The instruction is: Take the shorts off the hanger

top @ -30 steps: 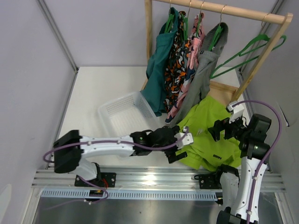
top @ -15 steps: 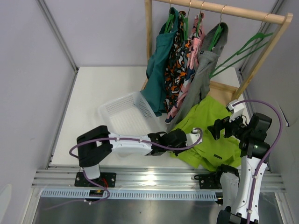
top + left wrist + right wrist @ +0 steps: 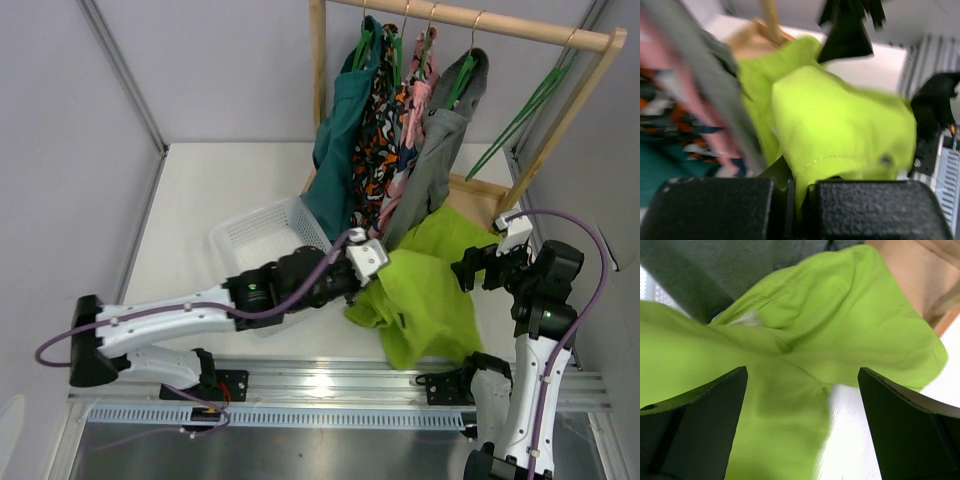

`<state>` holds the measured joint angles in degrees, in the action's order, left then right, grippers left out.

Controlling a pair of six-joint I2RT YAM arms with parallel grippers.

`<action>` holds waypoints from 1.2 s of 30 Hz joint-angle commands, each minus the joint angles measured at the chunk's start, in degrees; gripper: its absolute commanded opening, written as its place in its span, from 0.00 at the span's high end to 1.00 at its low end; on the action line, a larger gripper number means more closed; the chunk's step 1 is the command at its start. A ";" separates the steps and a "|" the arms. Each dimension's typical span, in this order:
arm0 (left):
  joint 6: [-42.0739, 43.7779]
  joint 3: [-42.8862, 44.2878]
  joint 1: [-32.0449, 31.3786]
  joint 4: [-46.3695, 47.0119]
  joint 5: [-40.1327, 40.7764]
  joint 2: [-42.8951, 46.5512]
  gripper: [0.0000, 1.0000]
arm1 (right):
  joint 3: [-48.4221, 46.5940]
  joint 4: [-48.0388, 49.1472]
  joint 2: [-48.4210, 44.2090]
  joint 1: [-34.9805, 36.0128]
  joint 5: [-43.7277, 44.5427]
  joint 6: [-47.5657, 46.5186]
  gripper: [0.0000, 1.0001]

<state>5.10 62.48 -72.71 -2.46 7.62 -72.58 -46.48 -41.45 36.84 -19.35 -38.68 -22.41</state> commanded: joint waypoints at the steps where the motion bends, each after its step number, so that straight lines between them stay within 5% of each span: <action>1: 2.36 5.02 -0.24 -4.12 8.26 7.52 1.00 | 0.42 4.01 -0.37 -0.16 4.13 3.34 0.01; 9: 10.35 21.69 -0.24 -8.79 22.34 18.60 1.00 | 0.69 4.54 -0.19 -0.16 5.01 4.31 0.00; 19: 38.96 37.27 -0.16 10.78 38.42 15.36 1.00 | 0.86 5.06 0.16 -0.25 5.80 4.84 0.00; 36: 55.63 45.60 0.20 26.45 40.73 6.67 1.00 | 1.30 5.59 0.34 -0.25 6.60 5.36 0.00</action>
<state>56.29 103.09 -72.73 18.31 49.32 -64.16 -45.74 -38.37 37.23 -19.35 -32.93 -17.61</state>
